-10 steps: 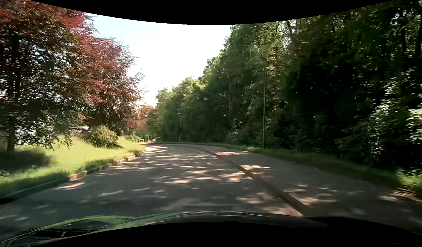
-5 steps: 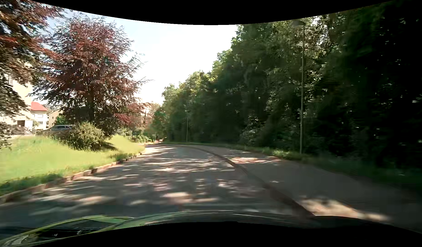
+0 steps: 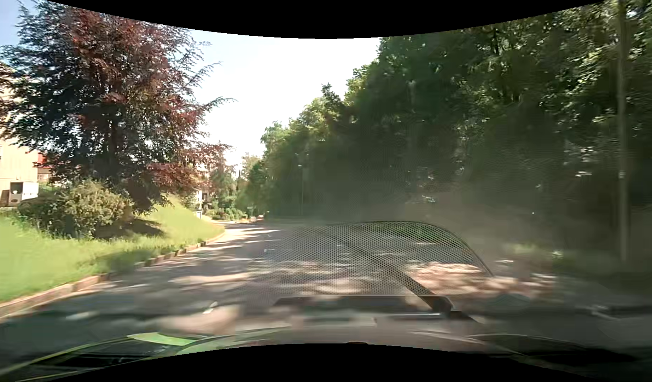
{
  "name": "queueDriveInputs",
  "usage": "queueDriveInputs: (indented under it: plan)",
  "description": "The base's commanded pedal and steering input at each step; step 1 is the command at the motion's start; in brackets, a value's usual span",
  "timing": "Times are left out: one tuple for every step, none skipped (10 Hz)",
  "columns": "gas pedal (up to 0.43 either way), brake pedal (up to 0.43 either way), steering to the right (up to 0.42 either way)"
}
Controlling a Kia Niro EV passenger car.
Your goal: Follow the waypoints while adhering to traffic rules and regulations
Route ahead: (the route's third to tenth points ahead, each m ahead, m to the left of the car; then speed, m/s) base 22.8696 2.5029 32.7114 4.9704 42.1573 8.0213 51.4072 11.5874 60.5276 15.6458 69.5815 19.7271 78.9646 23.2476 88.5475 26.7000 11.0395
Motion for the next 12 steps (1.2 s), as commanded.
queueDriveInputs:
  plan:
    - [0.000,0.061,-0.048]
    - [0.000,0.061,-0.047]
    - [0.000,0.061,-0.045]
    - [0.000,0.061,-0.045]
    - [0.000,0.061,-0.045]
    - [0.000,0.061,-0.044]
    - [0.000,0.061,-0.044]
    - [0.000,0.061,-0.044]
    - [0.000,0.061,-0.044]
    - [0.000,0.055,-0.044]
    - [0.000,0.043,-0.044]
    - [0.000,0.037,-0.044]
